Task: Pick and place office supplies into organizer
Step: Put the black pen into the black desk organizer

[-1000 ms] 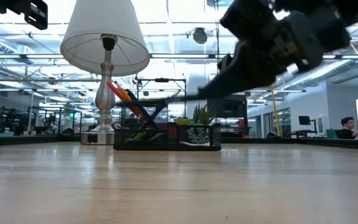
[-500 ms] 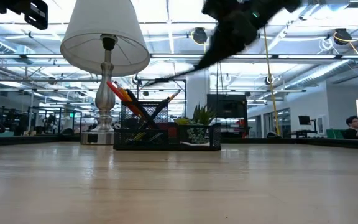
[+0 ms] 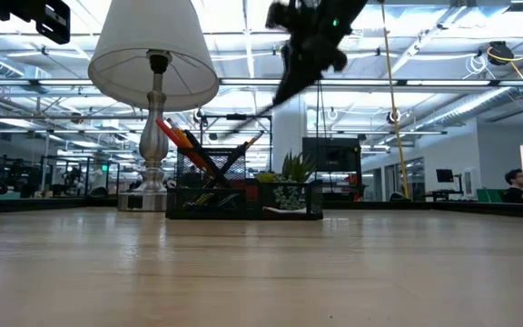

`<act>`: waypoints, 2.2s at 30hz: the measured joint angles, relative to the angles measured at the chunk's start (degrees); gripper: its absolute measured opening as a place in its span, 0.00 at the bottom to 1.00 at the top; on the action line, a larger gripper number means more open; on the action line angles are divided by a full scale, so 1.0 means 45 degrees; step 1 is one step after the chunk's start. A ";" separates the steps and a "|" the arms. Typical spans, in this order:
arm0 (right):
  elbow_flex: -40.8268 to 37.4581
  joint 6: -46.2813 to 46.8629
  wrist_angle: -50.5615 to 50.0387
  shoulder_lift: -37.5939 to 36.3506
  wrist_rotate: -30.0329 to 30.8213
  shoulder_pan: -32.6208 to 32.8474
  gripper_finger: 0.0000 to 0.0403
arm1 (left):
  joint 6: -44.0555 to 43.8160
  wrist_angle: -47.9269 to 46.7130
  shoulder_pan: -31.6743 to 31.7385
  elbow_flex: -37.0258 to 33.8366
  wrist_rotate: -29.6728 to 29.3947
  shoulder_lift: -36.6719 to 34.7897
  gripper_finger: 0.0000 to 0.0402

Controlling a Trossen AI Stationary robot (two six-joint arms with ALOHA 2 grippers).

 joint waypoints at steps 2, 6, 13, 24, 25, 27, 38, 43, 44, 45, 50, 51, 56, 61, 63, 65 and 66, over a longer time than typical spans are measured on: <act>0.0386 -0.0347 -0.0684 0.0607 0.0205 -0.0056 0.09 | 0.0000 0.0034 0.0003 0.0000 -0.0005 0.0052 0.17; 0.1171 -0.1264 -0.1297 0.1595 0.0958 0.0162 0.09 | 0.0000 0.0030 0.0003 0.0000 -0.0010 0.0059 0.17; 0.2230 -0.2924 -0.1849 0.2462 0.1230 0.0331 0.08 | 0.0000 0.0006 0.0000 0.0000 0.0004 0.0063 0.17; 0.2274 -0.6484 -0.0435 0.2638 0.1301 0.0302 0.07 | 0.0000 0.0002 0.0003 0.0000 0.0000 0.0063 0.17; 0.2274 -0.6776 -0.0382 0.2738 0.1400 0.0315 0.07 | 0.0000 0.0006 0.0003 0.0000 0.0000 0.0063 0.17; 0.2250 -0.7270 -0.0448 0.2912 0.1475 0.0388 0.08 | 0.0000 0.0005 0.0002 0.0000 0.0000 0.0063 0.17; 0.2252 -0.9151 0.1262 0.4048 0.3468 0.0957 0.10 | 0.0000 0.0030 0.0003 0.0000 0.0000 0.0063 0.17; 0.2247 -1.0869 0.3052 0.3931 0.3951 0.1401 0.11 | 0.0000 0.0011 0.0000 0.0000 0.0000 0.0063 0.17; 0.2250 -1.1158 0.3151 0.3915 0.4001 0.1446 0.12 | 0.0000 0.0013 0.0000 0.0000 0.0000 0.0063 0.17; 0.2250 -1.1467 0.3152 0.3909 0.4128 0.1489 0.13 | 0.0000 0.0013 0.0002 0.0000 0.0000 0.0058 0.17; 0.2097 -1.2212 0.3304 0.3919 0.4345 0.1474 0.22 | 0.0000 0.0009 0.0002 0.0000 0.0000 0.0063 0.17; 0.2037 -1.2487 0.3371 0.3919 0.4604 0.1460 0.23 | 0.0000 0.0005 -0.0002 0.0000 0.0000 0.0063 0.17; 0.2012 -1.2148 0.3485 0.3924 0.4999 0.1334 0.31 | 0.0000 0.0005 0.0002 0.0000 0.0000 0.0062 0.17; 0.2007 -1.1811 0.3595 0.3914 0.6518 0.1630 0.34 | 0.0000 0.0005 -0.0002 0.0000 0.0000 0.0063 0.17; 0.2007 -1.0828 0.3916 0.3816 0.7004 0.1642 0.34 | 0.0000 0.0002 0.0003 0.0000 0.0000 0.0063 0.17; 0.2012 -0.9796 0.4519 0.3735 0.7557 0.1595 0.32 | 0.0000 0.0008 0.0000 0.0000 0.0000 0.0063 0.17; 0.2008 -0.9195 0.4540 0.3619 0.7477 0.1536 0.32 | 0.0000 0.0005 0.0000 0.0000 0.0000 0.0063 0.17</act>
